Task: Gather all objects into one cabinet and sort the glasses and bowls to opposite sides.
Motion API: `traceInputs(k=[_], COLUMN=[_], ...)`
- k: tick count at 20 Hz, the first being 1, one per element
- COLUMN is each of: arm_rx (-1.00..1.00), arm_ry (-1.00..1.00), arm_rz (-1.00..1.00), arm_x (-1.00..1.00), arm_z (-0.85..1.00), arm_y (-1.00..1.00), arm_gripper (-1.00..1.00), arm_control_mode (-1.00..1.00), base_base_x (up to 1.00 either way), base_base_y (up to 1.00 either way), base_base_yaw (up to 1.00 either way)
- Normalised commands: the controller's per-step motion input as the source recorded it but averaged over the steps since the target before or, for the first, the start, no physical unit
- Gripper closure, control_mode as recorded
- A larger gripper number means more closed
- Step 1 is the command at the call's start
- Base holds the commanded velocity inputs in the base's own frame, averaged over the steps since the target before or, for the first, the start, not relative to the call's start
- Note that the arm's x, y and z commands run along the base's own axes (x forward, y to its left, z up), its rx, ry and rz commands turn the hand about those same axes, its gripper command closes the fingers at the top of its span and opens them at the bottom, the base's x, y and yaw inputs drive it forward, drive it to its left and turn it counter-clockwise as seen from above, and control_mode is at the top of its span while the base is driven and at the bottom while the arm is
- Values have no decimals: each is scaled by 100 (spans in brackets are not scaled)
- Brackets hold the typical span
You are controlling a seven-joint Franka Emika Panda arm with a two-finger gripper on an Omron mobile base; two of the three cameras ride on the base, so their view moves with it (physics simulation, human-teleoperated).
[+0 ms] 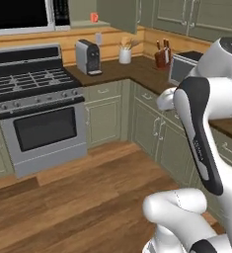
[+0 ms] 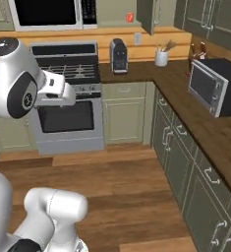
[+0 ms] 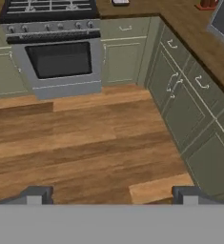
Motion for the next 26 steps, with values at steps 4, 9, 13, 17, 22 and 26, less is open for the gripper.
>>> traceInputs(k=[4,9,13,17,22,26], arm_rx=[0,0,0,0,0,0], arm_ry=[0,0,0,0,0,0], arm_rz=[0,0,0,0,0,0], arm_x=[0,0,0,0,0,0], arm_z=[0,0,0,0,0,0], arm_y=[0,0,0,0,0,0], arm_gripper=[-100,-100,-100,-100,-100,-100], arm_control_mode=[100,100,100,100,100,100], base_base_x=[100,100,100,100,100,100], base_base_y=[8,-31,-46,-46,-7,-5], base_base_yaw=[23,17,10,2,12,27])
